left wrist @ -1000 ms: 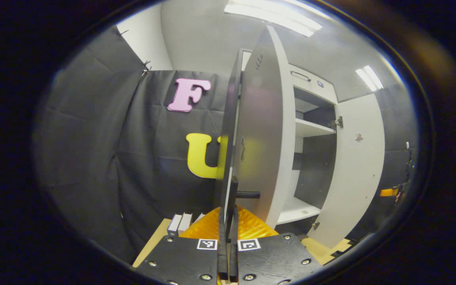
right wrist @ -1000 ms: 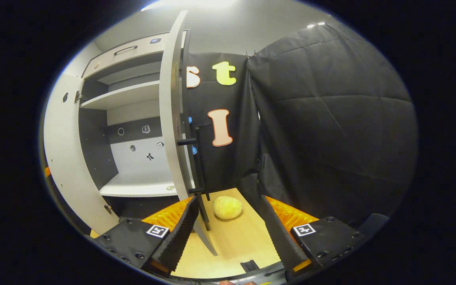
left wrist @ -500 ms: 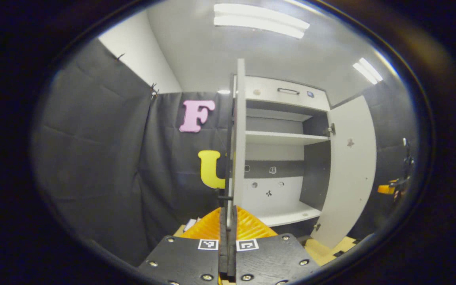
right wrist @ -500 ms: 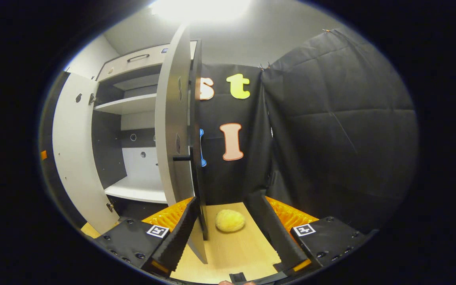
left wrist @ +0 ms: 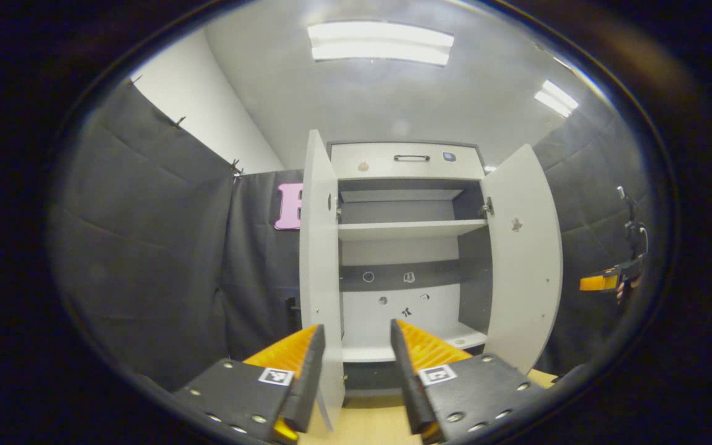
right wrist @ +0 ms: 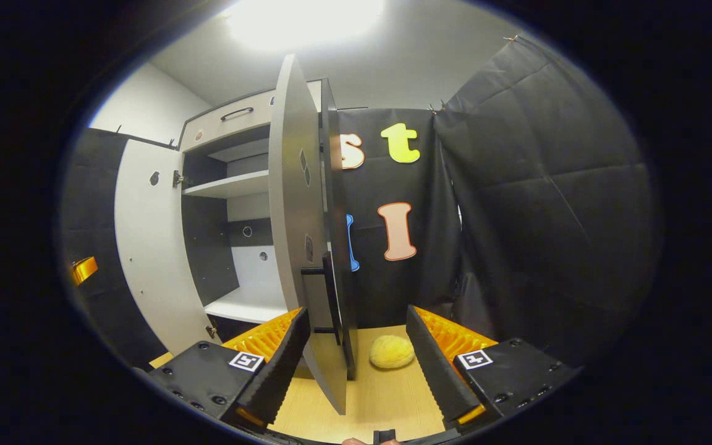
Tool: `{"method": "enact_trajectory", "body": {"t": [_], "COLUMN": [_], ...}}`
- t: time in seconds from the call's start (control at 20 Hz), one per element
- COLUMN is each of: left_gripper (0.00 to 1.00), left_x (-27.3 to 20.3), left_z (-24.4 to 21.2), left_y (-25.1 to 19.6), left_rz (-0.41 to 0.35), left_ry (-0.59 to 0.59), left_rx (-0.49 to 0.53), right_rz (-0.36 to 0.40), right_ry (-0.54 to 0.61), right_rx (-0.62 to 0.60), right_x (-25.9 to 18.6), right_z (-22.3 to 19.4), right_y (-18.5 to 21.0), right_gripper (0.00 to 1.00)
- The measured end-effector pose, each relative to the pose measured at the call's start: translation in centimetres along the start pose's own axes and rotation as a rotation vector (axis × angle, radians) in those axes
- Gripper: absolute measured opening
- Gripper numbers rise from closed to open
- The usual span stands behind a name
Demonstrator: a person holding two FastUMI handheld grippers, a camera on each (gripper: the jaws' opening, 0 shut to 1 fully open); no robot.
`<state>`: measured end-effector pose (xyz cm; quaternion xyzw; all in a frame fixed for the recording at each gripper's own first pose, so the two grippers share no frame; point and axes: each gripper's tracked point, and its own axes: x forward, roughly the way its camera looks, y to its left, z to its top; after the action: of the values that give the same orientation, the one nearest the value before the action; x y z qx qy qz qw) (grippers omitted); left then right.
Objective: Open the right door of the double-door shoe cabinet with the right hand, and open the left door with the left hand.
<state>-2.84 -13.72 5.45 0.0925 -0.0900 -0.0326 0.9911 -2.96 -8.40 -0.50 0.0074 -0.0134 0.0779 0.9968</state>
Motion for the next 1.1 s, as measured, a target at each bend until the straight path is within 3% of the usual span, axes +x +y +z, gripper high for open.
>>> {"method": "enact_trajectory", "body": {"t": [0.15,0.35,0.65,0.95,1.1], "left_gripper": [0.95,0.94,0.95,0.95,0.95], "left_x": [-1.9,-2.9,-3.3,-2.3,-3.4], "left_z": [-1.1,-3.1,-3.0,-4.9,-5.7], "left_y": [-1.1,-0.8,1.0,4.0,7.4], "left_rz": [0.029,0.082,0.121,0.114,0.187], "left_ry": [0.017,0.093,0.09,0.104,0.102], "left_rx": [-0.008,-0.027,-0.033,-0.062,0.057], "right_rz": [0.006,0.013,0.03,-0.036,-0.112], "right_ry": [-0.007,0.008,0.036,-0.012,-0.017], "right_rx": [-0.01,-0.002,0.022,0.034,0.028], "right_x": [-1.0,-2.2,-2.6,-2.7,-2.9], "right_z": [-0.7,-2.7,-3.6,-2.3,-2.2], "right_y": [-1.1,-1.0,0.9,3.0,2.5], "right_gripper": [0.98,0.98,0.98,0.98,0.98]}}
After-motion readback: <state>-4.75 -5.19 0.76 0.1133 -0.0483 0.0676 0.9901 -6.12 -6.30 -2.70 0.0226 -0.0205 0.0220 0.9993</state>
